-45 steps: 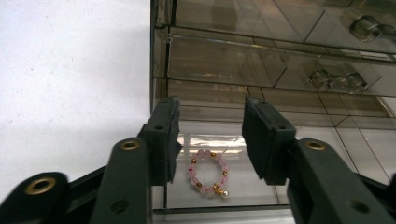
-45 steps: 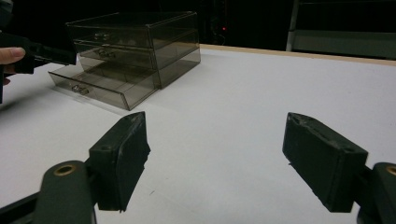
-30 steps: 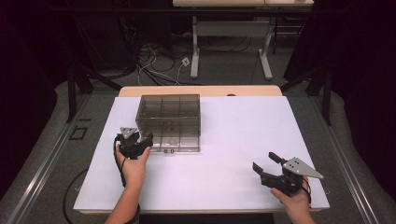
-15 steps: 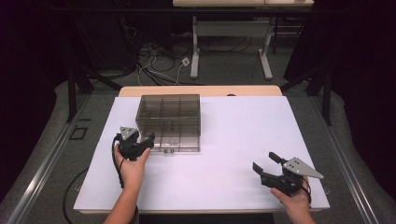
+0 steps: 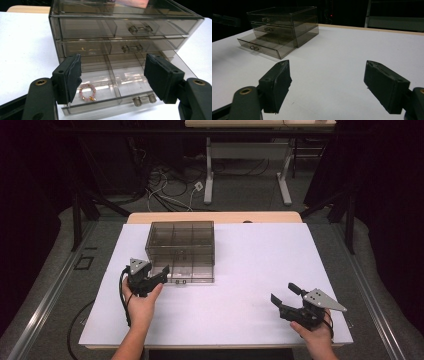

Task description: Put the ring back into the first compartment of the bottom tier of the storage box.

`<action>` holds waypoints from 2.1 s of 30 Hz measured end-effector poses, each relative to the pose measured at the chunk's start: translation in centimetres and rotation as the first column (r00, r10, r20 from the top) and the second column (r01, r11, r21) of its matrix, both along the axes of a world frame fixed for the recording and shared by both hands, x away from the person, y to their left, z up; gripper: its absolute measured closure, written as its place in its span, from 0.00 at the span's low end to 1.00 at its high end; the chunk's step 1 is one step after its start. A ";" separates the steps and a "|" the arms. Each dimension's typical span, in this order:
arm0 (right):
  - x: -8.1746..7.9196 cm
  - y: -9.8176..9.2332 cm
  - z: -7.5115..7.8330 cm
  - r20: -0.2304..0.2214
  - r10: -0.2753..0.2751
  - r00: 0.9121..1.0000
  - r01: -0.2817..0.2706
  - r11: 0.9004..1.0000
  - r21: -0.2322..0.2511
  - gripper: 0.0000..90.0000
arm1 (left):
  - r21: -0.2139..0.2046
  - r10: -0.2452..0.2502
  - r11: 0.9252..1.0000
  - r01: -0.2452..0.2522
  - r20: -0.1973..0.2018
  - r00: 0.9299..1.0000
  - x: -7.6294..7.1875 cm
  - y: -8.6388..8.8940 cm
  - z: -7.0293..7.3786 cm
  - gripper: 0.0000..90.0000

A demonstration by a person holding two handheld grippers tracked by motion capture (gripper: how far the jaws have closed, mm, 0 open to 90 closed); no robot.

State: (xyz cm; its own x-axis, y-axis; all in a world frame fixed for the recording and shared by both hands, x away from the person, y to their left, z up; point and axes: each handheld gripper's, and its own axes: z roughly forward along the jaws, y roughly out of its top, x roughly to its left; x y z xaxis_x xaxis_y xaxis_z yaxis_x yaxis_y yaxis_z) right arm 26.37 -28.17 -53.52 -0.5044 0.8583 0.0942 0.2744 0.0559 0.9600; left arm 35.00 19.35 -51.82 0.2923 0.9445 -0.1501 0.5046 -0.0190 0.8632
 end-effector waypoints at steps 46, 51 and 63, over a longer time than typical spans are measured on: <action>-0.1 0.1 0.1 0.004 0.000 1.000 0.000 1.000 0.018 0.23 | -0.005 -0.102 0.995 0.102 -0.127 0.987 -2.4 -3.0 -2.4 0.76; 0.0 0.1 0.1 0.008 -0.004 1.000 0.004 1.000 0.016 0.23 | -0.003 -0.109 0.994 0.109 -0.152 0.982 -2.3 -3.7 -2.6 0.85; 0.1 0.1 0.0 0.005 0.005 1.000 -0.005 1.000 0.005 0.23 | -0.017 -0.079 0.997 0.077 -0.200 0.977 -1.8 -4.0 -3.3 1.00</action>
State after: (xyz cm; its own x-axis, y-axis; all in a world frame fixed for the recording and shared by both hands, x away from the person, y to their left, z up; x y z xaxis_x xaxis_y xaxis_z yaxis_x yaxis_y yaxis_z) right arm 26.42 -28.12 -53.47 -0.5093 0.8552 0.0965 0.2698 0.0521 0.9615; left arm 33.18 15.40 -55.14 0.3281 0.9183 -0.2217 0.6648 -0.0578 0.7448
